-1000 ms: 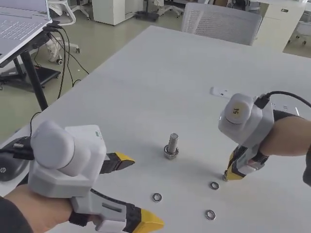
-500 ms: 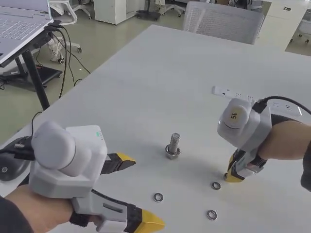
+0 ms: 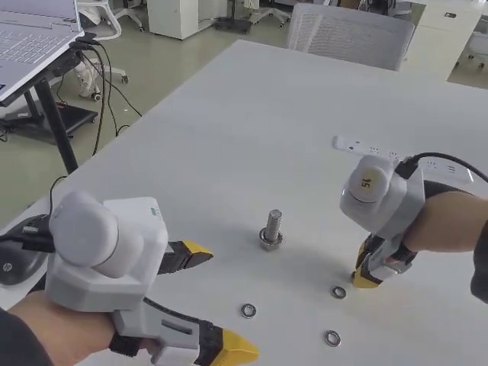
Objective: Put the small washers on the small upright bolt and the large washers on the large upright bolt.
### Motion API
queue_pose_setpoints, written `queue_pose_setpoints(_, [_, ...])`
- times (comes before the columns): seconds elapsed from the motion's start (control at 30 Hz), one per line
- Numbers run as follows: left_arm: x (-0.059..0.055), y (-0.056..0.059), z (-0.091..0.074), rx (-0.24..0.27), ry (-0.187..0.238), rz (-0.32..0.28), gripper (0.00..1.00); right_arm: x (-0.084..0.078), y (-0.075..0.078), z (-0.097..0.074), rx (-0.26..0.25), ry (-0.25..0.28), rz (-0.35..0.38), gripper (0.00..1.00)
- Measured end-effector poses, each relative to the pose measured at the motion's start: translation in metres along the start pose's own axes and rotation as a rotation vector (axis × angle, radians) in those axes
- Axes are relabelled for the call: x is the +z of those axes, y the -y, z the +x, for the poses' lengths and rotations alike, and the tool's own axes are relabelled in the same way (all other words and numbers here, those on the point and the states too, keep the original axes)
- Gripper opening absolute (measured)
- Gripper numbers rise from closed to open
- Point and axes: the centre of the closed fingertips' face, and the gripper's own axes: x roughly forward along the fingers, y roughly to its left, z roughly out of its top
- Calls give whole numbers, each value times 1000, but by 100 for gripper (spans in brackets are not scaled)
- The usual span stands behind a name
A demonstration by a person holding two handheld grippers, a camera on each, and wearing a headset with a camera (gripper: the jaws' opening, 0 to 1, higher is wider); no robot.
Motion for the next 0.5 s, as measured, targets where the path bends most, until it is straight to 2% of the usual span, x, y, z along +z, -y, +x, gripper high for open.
queue_pose_setpoints(0.5, [-1,-1,1,3,-2,3,80,-4,1,-6,-18,27,18,29])
